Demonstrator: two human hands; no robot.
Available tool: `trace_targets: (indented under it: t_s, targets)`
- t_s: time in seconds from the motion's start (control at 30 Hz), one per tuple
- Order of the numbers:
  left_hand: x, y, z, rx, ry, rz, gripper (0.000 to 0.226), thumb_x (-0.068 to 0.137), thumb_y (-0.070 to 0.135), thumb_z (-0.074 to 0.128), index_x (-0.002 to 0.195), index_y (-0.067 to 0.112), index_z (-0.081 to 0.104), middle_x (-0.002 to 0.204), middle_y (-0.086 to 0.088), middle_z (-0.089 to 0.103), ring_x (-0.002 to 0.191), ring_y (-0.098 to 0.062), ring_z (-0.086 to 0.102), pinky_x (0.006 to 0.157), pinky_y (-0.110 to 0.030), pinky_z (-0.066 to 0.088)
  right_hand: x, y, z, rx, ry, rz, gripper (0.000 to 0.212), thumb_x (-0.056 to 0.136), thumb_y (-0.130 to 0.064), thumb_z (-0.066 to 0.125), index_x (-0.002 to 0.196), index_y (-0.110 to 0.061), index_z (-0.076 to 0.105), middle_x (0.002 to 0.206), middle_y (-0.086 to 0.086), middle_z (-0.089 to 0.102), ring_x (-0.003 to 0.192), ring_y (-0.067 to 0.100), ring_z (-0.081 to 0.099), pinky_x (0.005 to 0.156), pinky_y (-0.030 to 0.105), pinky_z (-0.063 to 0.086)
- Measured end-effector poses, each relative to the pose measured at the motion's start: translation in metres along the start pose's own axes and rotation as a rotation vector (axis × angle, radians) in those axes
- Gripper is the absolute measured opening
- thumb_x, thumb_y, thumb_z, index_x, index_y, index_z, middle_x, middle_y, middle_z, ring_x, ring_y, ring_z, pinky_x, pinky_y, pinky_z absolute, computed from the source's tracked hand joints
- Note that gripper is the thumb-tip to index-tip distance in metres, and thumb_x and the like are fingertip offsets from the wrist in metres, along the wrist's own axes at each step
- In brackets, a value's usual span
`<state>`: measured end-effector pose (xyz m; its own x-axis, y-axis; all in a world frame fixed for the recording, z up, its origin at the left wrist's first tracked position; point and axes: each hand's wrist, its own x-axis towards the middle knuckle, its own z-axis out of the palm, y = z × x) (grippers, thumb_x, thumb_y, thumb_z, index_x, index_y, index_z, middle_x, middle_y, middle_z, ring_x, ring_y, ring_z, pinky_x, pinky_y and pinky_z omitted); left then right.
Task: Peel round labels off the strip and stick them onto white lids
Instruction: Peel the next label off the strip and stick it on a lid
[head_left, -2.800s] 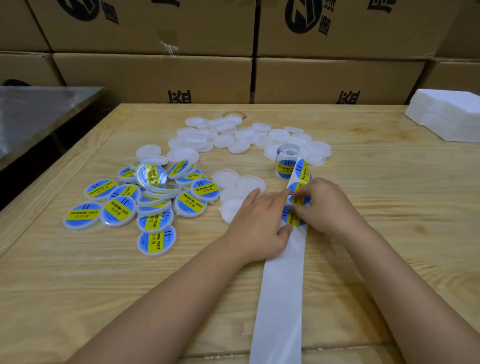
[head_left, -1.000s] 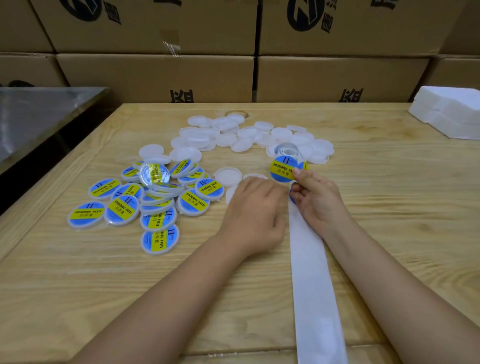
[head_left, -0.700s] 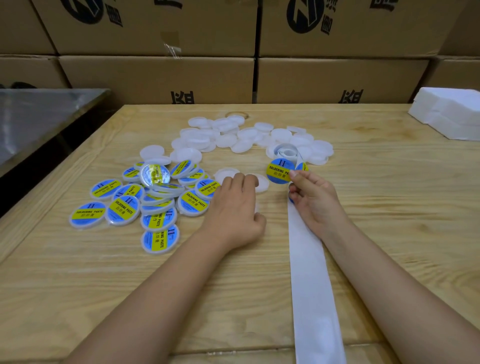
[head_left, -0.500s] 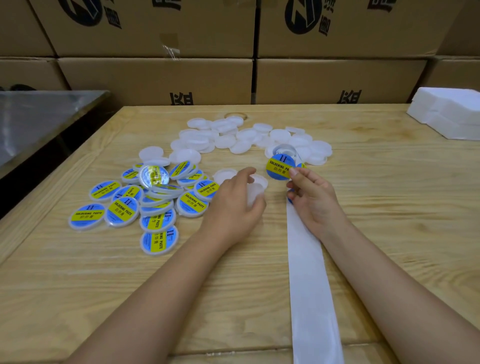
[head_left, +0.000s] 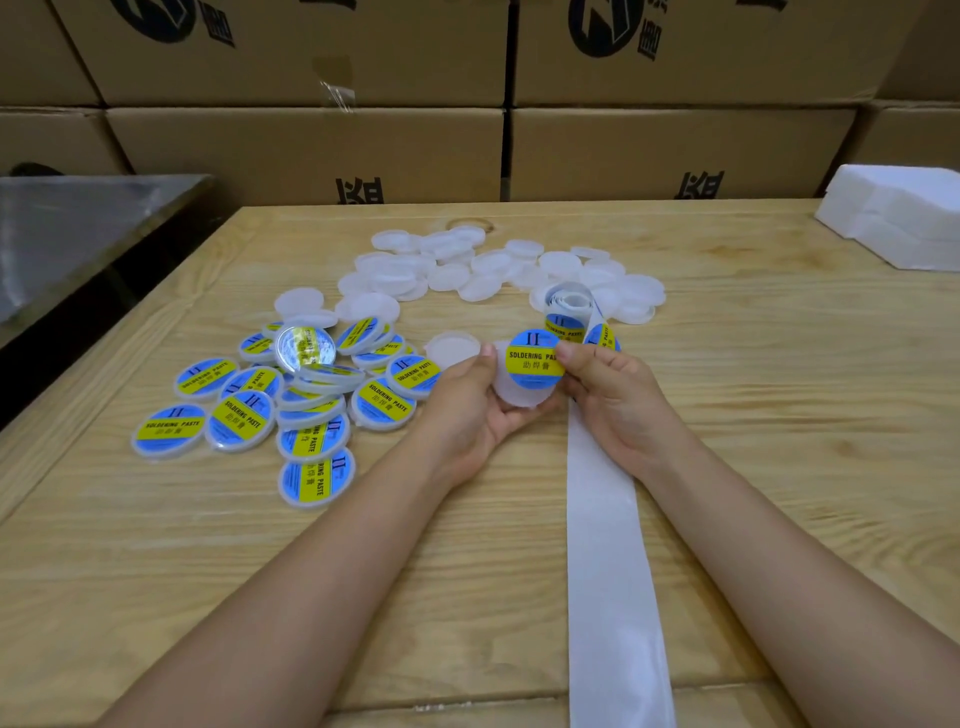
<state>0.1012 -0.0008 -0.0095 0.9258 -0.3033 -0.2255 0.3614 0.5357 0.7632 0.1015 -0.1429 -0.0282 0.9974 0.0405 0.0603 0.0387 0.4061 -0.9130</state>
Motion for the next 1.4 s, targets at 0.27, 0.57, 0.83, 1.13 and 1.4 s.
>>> trace_targets:
  t_s: [0.27,0.57,0.83,1.13,1.4]
  targets:
    - [0.0039,-0.0012,-0.0034,0.191,-0.002,0.066,0.042,0.1,0.031,0.034,0.098,-0.002,0.06,0.09,-0.017,0.067,0.076,-0.022,0.069,0.066,-0.034,0.06,0.0006,0.0,-0.001,-0.054,0.008,0.028,0.028,0.068,-0.021,0.068,0.085,0.002,0.068,0.089,0.015,0.07,0.086,0.022,0.066,0.086,0.028,0.052]
    - [0.0046,-0.0038,-0.004,0.237,-0.021,0.082,0.046,0.1,0.033,0.032,0.104,-0.004,0.059,0.092,-0.02,0.067,0.077,-0.025,0.069,0.067,-0.033,0.059,0.0012,0.0004,-0.0027,-0.113,0.03,0.044,0.03,0.067,-0.021,0.069,0.081,0.006,0.065,0.084,0.019,0.065,0.078,0.021,0.063,0.078,0.026,0.052]
    - [0.0048,-0.0035,-0.0035,0.218,-0.009,0.07,0.042,0.101,0.028,0.033,0.096,-0.004,0.059,0.085,-0.019,0.068,0.073,-0.025,0.069,0.067,-0.036,0.059,0.0033,0.0016,-0.0014,-0.155,0.054,0.032,0.013,0.064,-0.017,0.07,0.06,-0.005,0.066,0.071,0.008,0.065,0.079,0.019,0.062,0.081,0.026,0.05]
    - [0.0055,-0.0061,-0.0039,0.262,0.001,0.092,0.039,0.102,0.023,0.034,0.103,-0.008,0.058,0.09,-0.021,0.067,0.078,-0.026,0.069,0.068,-0.035,0.06,0.003,0.003,-0.0005,-0.195,0.072,0.01,0.023,0.072,-0.008,0.07,0.05,-0.011,0.065,0.077,0.011,0.062,0.088,0.025,0.058,0.093,0.038,0.046]
    - [0.007,-0.0067,-0.0045,0.271,0.021,0.085,0.041,0.102,0.024,0.035,0.108,-0.011,0.055,0.096,-0.024,0.066,0.084,-0.031,0.068,0.068,-0.036,0.06,0.004,0.0031,0.0005,-0.205,0.096,0.033,0.028,0.078,-0.001,0.067,0.052,-0.01,0.065,0.087,0.022,0.06,0.098,0.03,0.057,0.102,0.045,0.043]
